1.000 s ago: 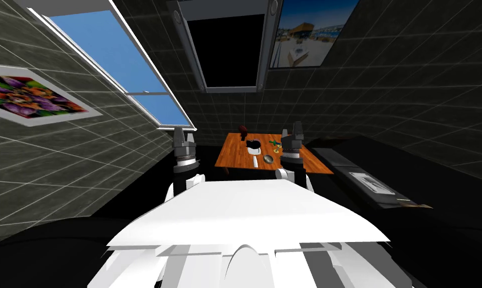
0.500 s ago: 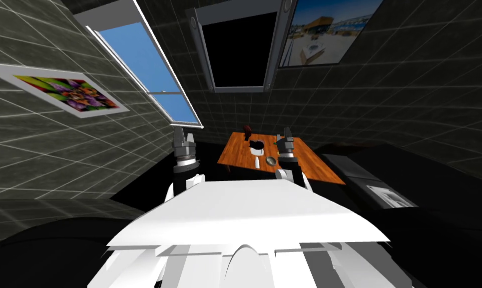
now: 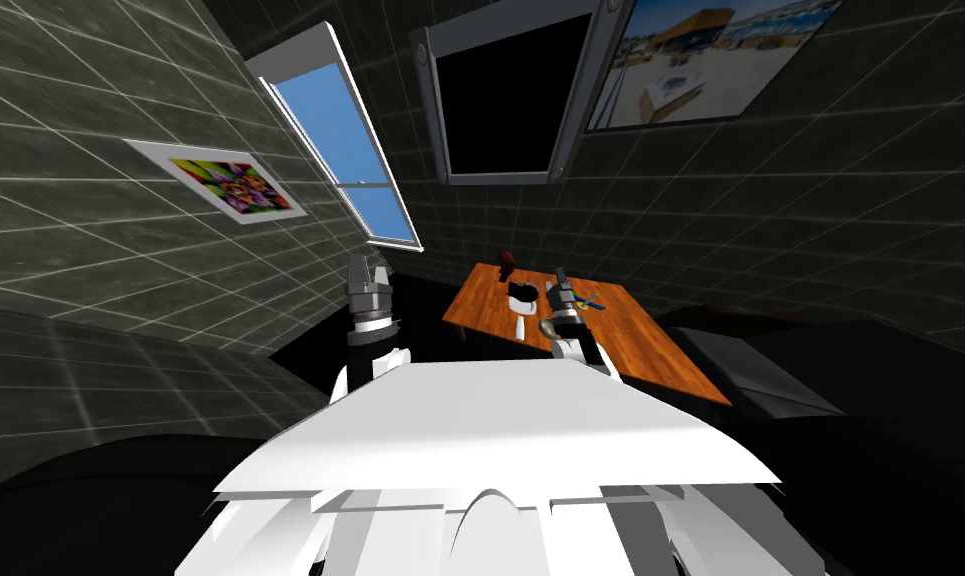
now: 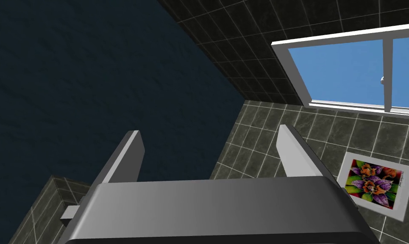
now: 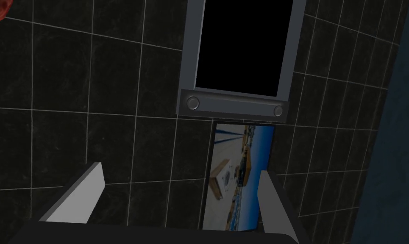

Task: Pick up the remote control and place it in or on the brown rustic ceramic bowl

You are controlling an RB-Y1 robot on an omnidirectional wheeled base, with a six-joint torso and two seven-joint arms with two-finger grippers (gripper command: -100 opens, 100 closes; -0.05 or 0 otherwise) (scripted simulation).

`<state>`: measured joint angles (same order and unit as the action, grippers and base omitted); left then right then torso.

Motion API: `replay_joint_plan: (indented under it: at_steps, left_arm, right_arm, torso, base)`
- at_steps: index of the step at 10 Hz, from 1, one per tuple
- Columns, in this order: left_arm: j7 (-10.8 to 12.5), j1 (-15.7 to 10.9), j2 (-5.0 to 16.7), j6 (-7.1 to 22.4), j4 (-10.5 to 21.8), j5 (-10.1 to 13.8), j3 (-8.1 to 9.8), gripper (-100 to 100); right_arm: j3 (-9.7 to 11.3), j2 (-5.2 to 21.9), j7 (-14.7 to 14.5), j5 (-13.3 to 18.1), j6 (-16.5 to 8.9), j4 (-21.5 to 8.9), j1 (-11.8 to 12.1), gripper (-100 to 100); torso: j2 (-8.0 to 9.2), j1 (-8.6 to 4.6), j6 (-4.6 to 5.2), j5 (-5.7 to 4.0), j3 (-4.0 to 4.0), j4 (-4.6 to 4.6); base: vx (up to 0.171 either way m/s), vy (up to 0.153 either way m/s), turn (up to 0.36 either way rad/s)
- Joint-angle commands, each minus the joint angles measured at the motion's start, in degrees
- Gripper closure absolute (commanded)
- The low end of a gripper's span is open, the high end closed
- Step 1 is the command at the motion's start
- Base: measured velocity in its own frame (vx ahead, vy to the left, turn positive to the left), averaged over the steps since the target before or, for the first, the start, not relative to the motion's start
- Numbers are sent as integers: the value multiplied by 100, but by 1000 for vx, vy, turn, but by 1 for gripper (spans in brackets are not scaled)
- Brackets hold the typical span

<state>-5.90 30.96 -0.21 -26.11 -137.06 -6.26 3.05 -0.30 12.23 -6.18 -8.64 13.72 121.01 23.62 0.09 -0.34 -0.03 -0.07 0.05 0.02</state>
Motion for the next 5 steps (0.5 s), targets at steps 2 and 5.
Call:
replay_joint_plan:
  at_steps: [2, 5]
  left_arm:
    - [0, 1, 0, 0, 0, 0, 1, 0]
    - [0, 1, 0, 0, 0, 0, 0, 0]
  right_arm:
    - [85, 187, -90, -255, -328, -353, -35, -100]
    - [119, 337, -133, -440, -498, -671, -83, -100]
  torso:
    - [-1, 4, 6, 0, 0, 1]
    - [-11, 11, 1, 2, -6, -2]
  base:
    - [-28, -59, 202]
    - [-16, -42, 189]
